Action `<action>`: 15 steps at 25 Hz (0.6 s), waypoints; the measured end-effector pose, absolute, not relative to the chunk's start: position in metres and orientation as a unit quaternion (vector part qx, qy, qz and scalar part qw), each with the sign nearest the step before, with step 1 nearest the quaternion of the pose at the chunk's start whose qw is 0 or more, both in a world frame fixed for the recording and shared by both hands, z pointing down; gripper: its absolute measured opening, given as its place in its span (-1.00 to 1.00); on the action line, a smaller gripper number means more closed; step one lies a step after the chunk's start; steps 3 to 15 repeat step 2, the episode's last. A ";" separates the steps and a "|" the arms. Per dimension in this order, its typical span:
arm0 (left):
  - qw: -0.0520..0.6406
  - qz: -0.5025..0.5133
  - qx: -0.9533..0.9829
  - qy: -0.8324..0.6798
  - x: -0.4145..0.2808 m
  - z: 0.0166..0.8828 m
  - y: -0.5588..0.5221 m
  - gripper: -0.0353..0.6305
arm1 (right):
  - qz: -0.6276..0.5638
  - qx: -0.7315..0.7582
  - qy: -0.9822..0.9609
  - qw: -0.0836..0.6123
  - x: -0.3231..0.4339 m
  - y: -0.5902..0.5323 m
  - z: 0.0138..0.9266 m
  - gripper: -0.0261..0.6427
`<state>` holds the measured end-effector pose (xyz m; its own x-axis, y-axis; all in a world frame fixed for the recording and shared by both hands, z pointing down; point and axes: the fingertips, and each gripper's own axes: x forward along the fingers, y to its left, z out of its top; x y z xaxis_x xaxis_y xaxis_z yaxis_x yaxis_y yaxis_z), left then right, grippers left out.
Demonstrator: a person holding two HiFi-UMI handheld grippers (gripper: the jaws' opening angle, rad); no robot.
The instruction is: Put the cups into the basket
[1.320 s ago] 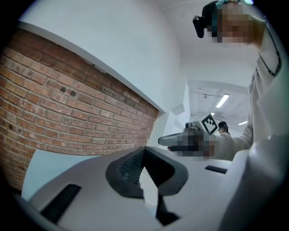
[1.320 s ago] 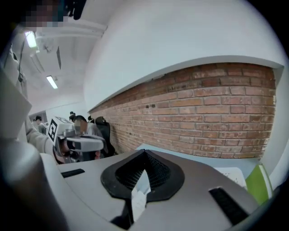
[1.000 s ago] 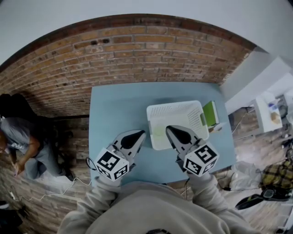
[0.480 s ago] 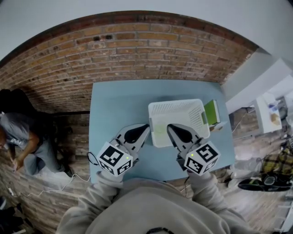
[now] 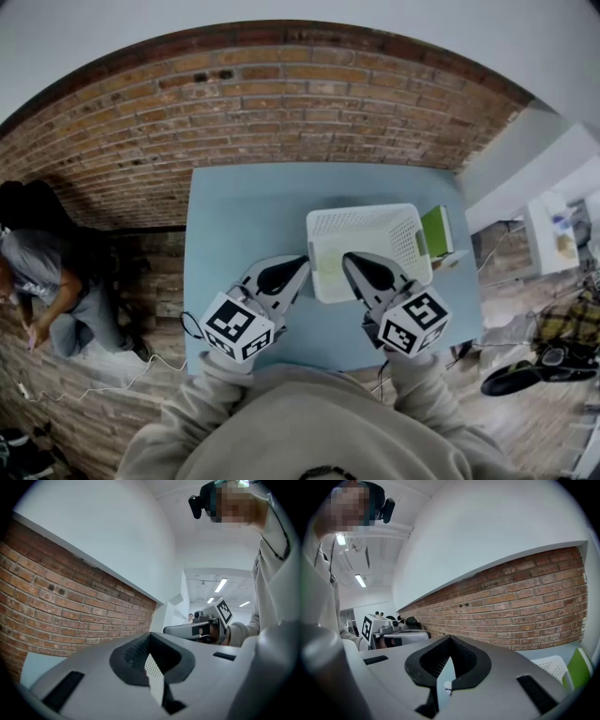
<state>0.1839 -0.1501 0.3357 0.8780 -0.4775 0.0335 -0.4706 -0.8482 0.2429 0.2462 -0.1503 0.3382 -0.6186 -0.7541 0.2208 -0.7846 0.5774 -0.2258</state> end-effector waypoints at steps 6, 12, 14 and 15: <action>0.122 -0.017 0.962 -0.245 0.185 0.337 -0.152 -0.91 | 0.153 0.432 -0.887 0.051 0.246 -0.152 0.339 -0.89; 0.122 -0.017 0.962 -0.245 0.185 0.337 -0.152 -0.91 | 0.153 0.432 -0.887 0.051 0.246 -0.152 0.339 -0.89; 0.122 -0.017 0.962 -0.245 0.185 0.337 -0.152 -0.91 | 0.153 0.432 -0.887 0.051 0.246 -0.152 0.339 -0.89; 0.122 -0.017 0.962 -0.245 0.185 0.337 -0.152 -0.91 | 0.153 0.432 -0.887 0.051 0.246 -0.152 0.339 -0.89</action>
